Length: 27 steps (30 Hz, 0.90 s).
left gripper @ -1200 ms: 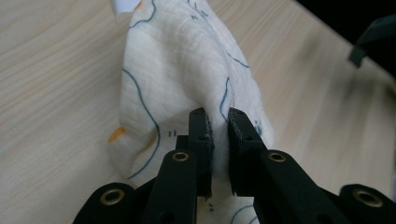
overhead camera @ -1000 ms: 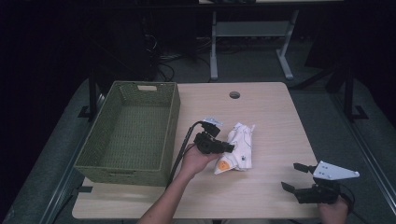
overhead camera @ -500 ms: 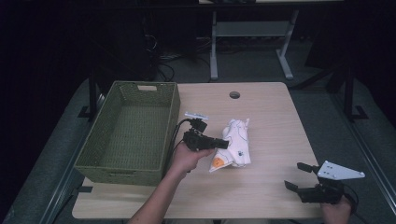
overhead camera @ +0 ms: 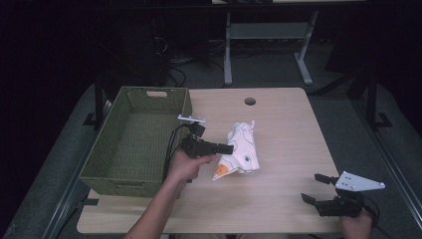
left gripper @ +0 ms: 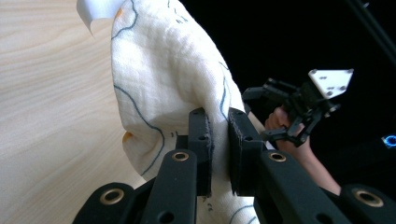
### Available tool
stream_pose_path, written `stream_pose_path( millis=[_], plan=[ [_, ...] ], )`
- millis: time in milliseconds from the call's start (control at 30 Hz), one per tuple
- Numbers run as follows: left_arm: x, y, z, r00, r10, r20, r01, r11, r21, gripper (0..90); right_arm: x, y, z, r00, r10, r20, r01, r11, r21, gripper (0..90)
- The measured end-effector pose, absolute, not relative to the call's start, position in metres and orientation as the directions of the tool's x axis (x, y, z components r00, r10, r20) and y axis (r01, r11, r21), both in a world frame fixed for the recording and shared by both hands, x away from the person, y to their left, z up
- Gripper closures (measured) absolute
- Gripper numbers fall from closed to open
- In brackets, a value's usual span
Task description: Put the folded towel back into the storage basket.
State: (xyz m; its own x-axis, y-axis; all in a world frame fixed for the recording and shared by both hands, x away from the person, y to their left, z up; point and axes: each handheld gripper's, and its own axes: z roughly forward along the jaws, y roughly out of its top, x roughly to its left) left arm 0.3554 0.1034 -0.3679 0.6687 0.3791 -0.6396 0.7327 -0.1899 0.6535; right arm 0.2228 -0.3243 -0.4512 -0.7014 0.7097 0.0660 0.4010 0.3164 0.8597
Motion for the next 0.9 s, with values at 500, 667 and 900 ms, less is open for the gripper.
stream_pose_path(
  millis=[500, 667, 900],
  plan=[
    [0.355, 0.128, -0.347, 0.674, 0.367, -0.641, 0.724, -0.16, 0.671, 81.4, 0.225, -0.321, -0.452, -0.702, 0.709, 0.063, 0.404, 0.324, 0.855, 13.5],
    [0.354, 0.14, -0.342, 0.671, 0.365, -0.646, 0.726, -0.148, 0.671, 81.4, 0.225, -0.32, -0.452, -0.705, 0.707, 0.058, 0.401, 0.33, 0.855, 13.5],
    [0.353, 0.157, -0.326, 0.676, 0.37, -0.637, 0.718, -0.137, 0.682, 81.4, 0.225, -0.321, -0.451, -0.704, 0.708, 0.057, 0.402, 0.33, 0.854, 13.5]
  ],
)
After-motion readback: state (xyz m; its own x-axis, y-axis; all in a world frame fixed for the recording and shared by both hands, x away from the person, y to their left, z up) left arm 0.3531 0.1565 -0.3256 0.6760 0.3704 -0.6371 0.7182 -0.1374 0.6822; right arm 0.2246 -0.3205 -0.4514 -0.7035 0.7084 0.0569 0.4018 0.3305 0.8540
